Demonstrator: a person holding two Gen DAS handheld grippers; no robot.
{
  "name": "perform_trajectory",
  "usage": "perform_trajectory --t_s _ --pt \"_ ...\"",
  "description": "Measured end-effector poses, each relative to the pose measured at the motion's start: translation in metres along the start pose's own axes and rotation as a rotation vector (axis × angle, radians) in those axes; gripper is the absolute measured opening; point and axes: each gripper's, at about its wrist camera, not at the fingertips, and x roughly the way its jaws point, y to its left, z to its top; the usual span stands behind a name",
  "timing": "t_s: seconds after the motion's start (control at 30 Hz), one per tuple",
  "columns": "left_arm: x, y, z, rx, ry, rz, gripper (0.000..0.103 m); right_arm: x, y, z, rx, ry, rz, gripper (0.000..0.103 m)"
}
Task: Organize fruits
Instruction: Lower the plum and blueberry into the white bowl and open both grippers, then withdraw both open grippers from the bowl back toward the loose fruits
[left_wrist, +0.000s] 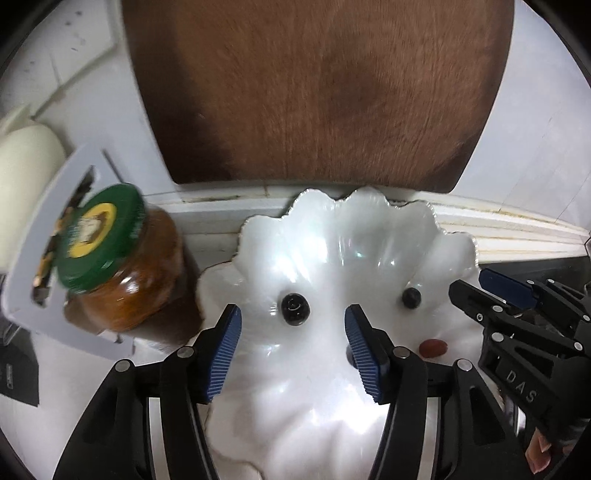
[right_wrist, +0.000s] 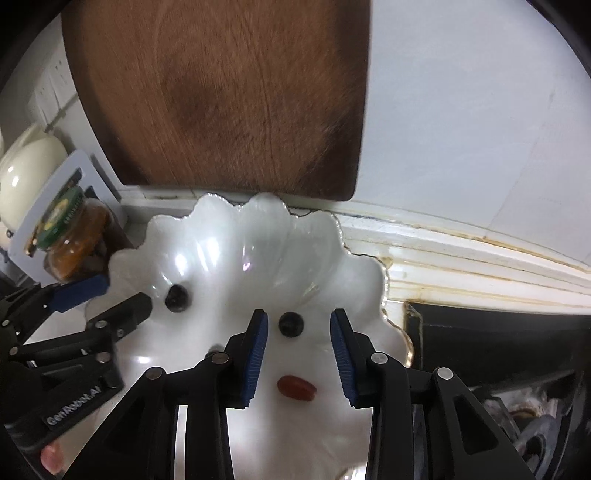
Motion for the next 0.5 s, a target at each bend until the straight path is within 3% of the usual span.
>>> perform_trajectory --t_s 0.37,0.5 --pt "-0.077 0.003 -0.02 0.014 -0.144 0.055 0.071 -0.071 0.004 -0.016 -0.015 -0.122 0.012 0.037" --pt "-0.1 0.005 -0.031 0.029 -0.191 0.071 0.072 -0.092 0.009 -0.028 -0.03 -0.172 -0.009 0.044"
